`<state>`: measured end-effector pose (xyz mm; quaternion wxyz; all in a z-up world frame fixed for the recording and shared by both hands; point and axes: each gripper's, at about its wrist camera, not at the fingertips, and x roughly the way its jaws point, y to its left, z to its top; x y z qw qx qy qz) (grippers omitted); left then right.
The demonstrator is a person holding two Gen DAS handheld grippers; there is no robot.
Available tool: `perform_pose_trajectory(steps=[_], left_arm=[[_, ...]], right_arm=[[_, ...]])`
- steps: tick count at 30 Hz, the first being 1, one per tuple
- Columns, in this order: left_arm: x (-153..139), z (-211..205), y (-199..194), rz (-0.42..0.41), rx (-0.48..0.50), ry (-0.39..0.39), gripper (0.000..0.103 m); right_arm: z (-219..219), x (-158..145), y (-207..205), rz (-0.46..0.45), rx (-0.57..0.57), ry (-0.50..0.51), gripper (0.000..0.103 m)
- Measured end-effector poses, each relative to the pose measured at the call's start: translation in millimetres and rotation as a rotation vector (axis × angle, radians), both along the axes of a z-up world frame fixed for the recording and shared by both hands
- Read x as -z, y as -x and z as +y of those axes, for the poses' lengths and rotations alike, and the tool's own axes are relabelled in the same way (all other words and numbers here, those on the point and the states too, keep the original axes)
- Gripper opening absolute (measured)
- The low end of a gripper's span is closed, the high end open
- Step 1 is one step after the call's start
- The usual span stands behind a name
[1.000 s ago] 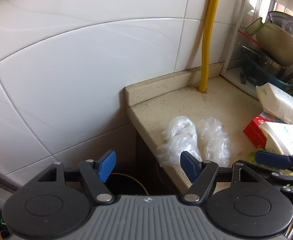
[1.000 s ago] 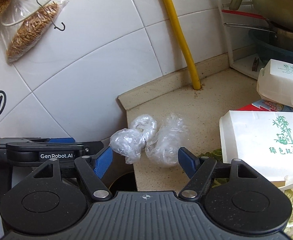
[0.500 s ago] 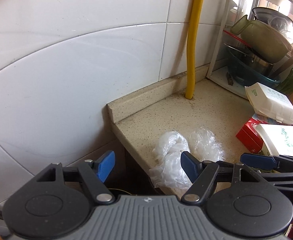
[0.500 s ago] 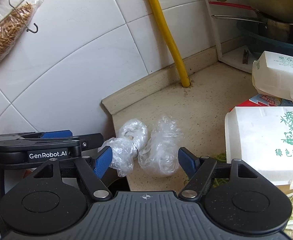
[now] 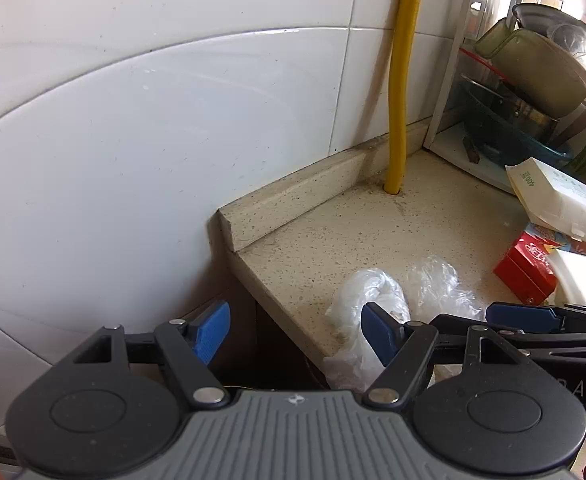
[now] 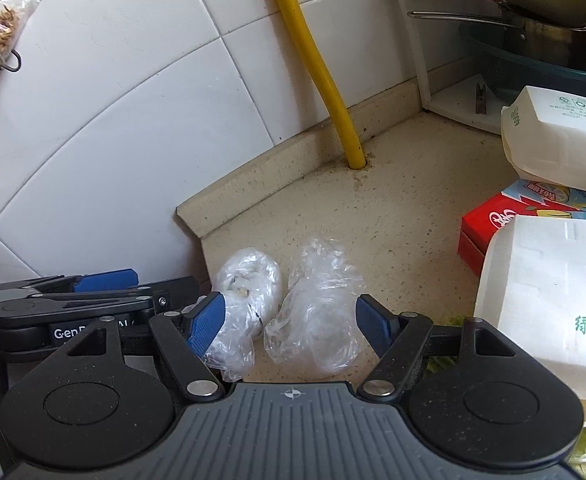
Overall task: Collect trash
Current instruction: 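Grasp a clear plastic bag with the right tool while the left tool grasps the other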
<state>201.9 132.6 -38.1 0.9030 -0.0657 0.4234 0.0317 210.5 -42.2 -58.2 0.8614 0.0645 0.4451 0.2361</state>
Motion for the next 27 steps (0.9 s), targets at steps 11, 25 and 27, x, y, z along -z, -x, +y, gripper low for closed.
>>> perform_pose_trajectory(steps=[11, 25, 27], left_arm=[[10, -3, -8, 0.005, 0.079, 0.04, 0.062], [15, -15, -9, 0.033, 0.185, 0.168, 0.06], [17, -15, -11, 0.032, 0.178, 0.192, 0.059]], right_arm=[[4, 12, -17, 0.065, 0.028, 0.03, 0.071], [-4, 30, -19, 0.118, 0.01, 0.092, 0.05], [-6, 32, -18, 0.119, 0.013, 0.09, 0.045]])
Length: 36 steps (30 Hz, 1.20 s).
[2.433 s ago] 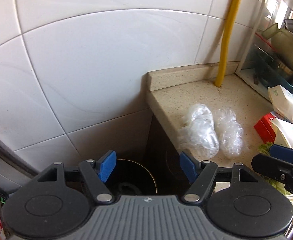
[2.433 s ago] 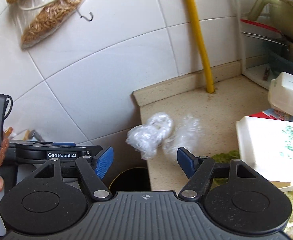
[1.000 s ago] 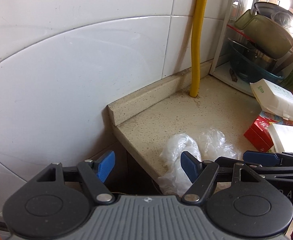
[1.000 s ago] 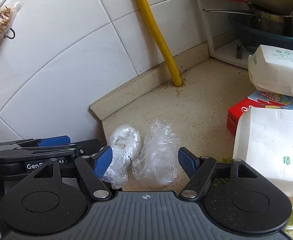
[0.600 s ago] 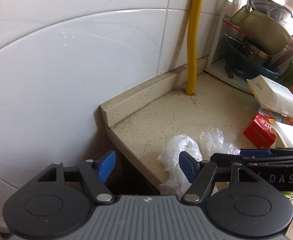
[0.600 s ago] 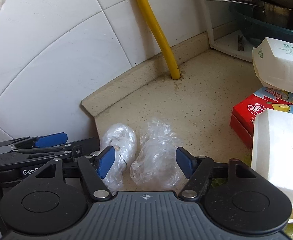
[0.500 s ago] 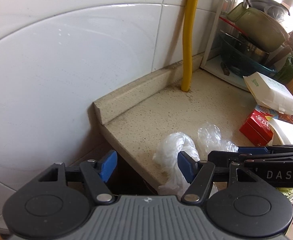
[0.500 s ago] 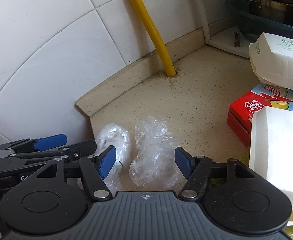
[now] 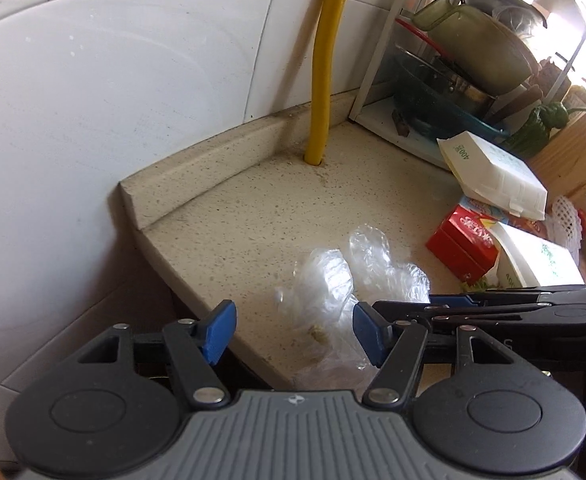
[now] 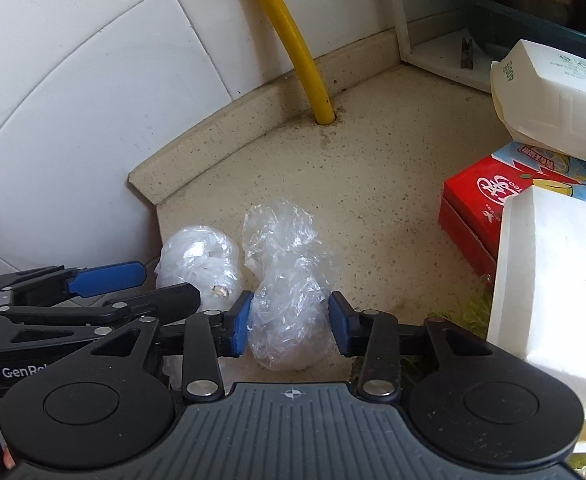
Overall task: Collect trash
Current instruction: 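Grasp a clear plastic bag with the right tool while the left tool grasps the other, then carry the held plastic bags with both tools over the black trash bin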
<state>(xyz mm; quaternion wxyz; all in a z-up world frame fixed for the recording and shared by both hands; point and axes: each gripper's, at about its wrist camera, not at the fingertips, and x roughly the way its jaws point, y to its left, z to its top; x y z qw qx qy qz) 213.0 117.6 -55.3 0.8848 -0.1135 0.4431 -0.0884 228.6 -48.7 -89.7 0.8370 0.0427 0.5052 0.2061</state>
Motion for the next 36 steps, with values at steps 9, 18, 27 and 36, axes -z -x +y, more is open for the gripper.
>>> perform_pose_trajectory(steps=[9, 18, 27, 36], left_arm=[[7, -8, -1, 0.012, -0.003, 0.087, 0.031], [16, 0, -1, 0.025, -0.043, 0.172, 0.027], [6, -10, 9, -0.003, -0.061, 0.109, 0.022], [-12, -5, 25, -0.059, -0.101, 0.092, 0.022]], right_arm=[[-8, 1, -1, 0.015, 0.006, -0.03, 0.042], [-11, 0, -1, 0.015, 0.008, -0.042, 0.038], [-10, -2, 5, 0.025, 0.004, -0.054, 0.037], [-10, -15, 14, -0.015, -0.033, -0.098, 0.037]])
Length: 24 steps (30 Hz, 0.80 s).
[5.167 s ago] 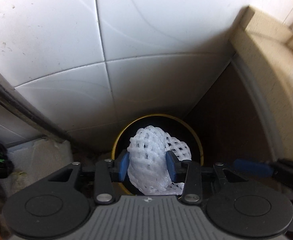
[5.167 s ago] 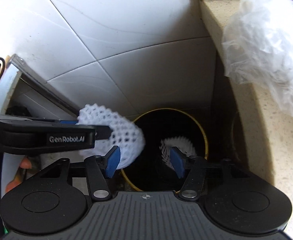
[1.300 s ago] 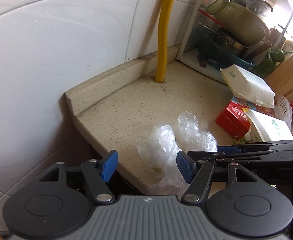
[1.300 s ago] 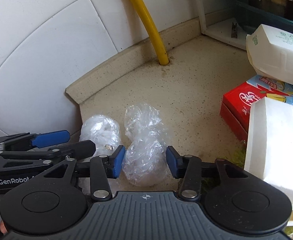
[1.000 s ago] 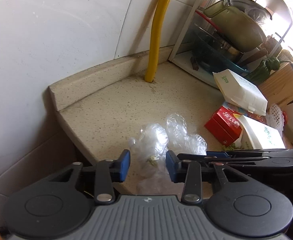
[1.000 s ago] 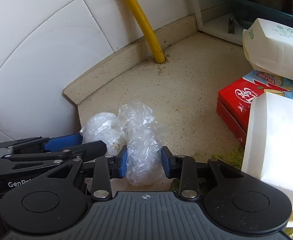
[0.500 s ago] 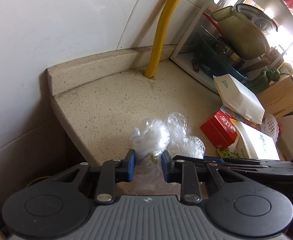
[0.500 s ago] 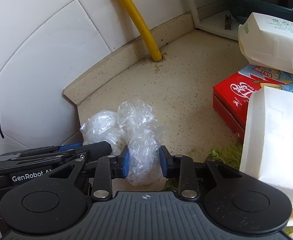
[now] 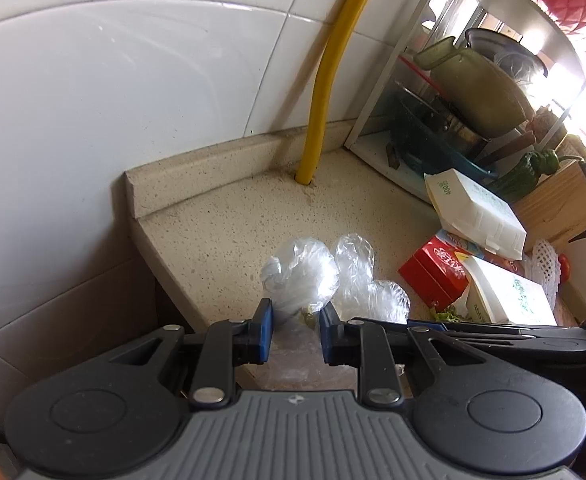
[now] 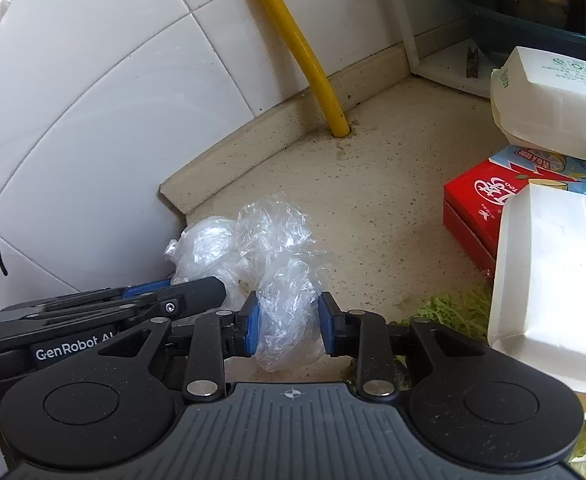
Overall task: Collect trash
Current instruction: 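Carry the held plastic bags with both tools over the black trash bin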
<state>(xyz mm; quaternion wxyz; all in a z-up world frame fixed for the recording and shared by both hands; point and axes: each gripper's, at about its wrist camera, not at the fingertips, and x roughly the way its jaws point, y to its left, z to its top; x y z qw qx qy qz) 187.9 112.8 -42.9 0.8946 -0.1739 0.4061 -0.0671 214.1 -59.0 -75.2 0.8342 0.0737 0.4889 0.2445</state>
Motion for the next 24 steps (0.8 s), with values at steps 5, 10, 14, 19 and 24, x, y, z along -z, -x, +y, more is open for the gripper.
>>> perform_pose_trajectory(steps=[5, 10, 14, 19, 24], left_arm=[[-8, 4, 13, -0.025, -0.03, 0.004, 0.022], [-18, 11, 30, -0.053, -0.068, -0.008, 0.022], [-21, 20, 45, -0.058, -0.119, -0.023, 0.022], [-22, 35, 64, -0.057, -0.192, -0.039, 0.022], [-20, 49, 81, -0.05, -0.265, -0.041, 0.022]], right_arm=[[-3, -4, 3, -0.011, -0.012, -0.028, 0.037], [6, -13, 9, -0.031, -0.057, -0.056, 0.037], [19, -16, 14, -0.034, -0.105, -0.078, 0.037], [32, -17, 18, -0.027, -0.172, -0.097, 0.037], [38, -17, 20, -0.015, -0.244, -0.108, 0.037]])
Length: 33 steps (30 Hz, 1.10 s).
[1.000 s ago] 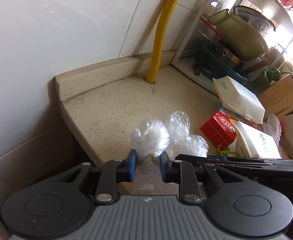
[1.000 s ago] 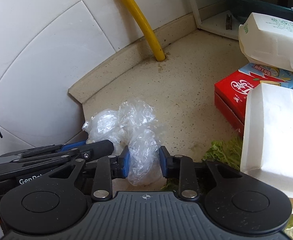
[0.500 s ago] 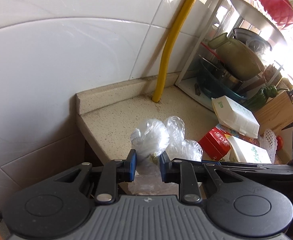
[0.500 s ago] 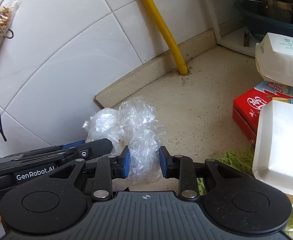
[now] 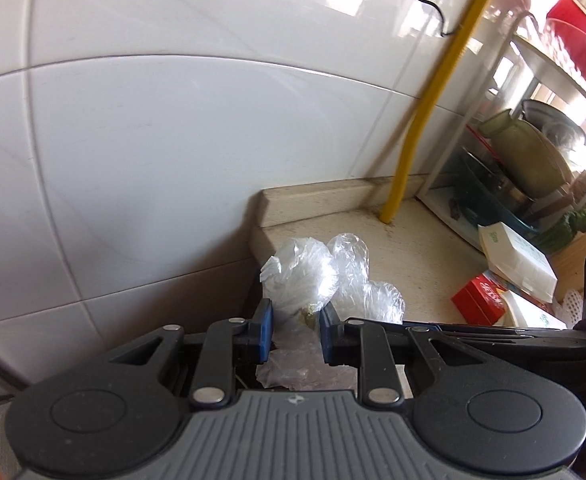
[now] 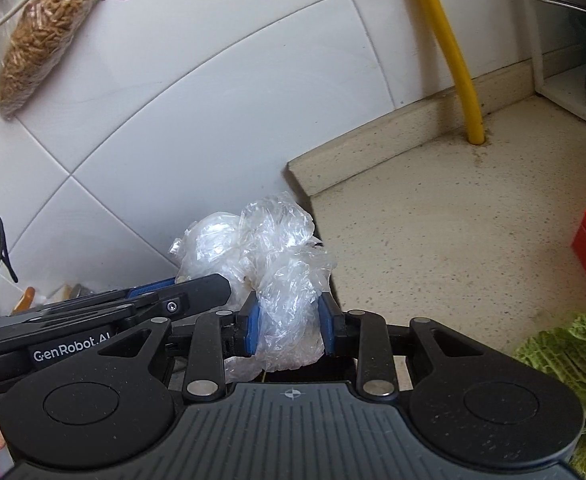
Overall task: Collect trash
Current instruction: 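Carry the held plastic bags with both tools over the black trash bin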
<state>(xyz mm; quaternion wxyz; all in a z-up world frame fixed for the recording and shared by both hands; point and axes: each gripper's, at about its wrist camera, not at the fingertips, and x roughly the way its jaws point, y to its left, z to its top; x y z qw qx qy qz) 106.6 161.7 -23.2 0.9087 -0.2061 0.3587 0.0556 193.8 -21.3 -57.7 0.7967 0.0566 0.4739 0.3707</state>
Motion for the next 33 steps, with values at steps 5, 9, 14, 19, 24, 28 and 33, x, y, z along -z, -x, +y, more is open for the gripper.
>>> perform_pose_trajectory(steps=[5, 9, 14, 19, 24, 28, 33], left_arm=[[2, 8, 15, 0.004, -0.053, 0.004, 0.022], [6, 14, 27, 0.012, -0.094, 0.006, 0.022], [12, 22, 43, 0.03, -0.147, 0.008, 0.022], [15, 30, 57, 0.037, -0.19, 0.015, 0.022], [17, 33, 65, 0.041, -0.214, 0.01, 0.022], [19, 37, 70, 0.047, -0.232, 0.007, 0.022], [28, 40, 71, 0.075, -0.253, 0.013, 0.022]], right_arm=[[12, 3, 3, 0.009, -0.066, 0.0, 0.037], [23, 4, 9, 0.016, -0.11, 0.005, 0.037], [36, 8, 18, 0.03, -0.166, 0.012, 0.037], [50, 12, 26, 0.046, -0.212, 0.019, 0.037], [60, 13, 33, 0.05, -0.247, 0.024, 0.037], [66, 14, 37, 0.048, -0.265, 0.028, 0.037], [67, 17, 37, 0.054, -0.266, 0.035, 0.037]])
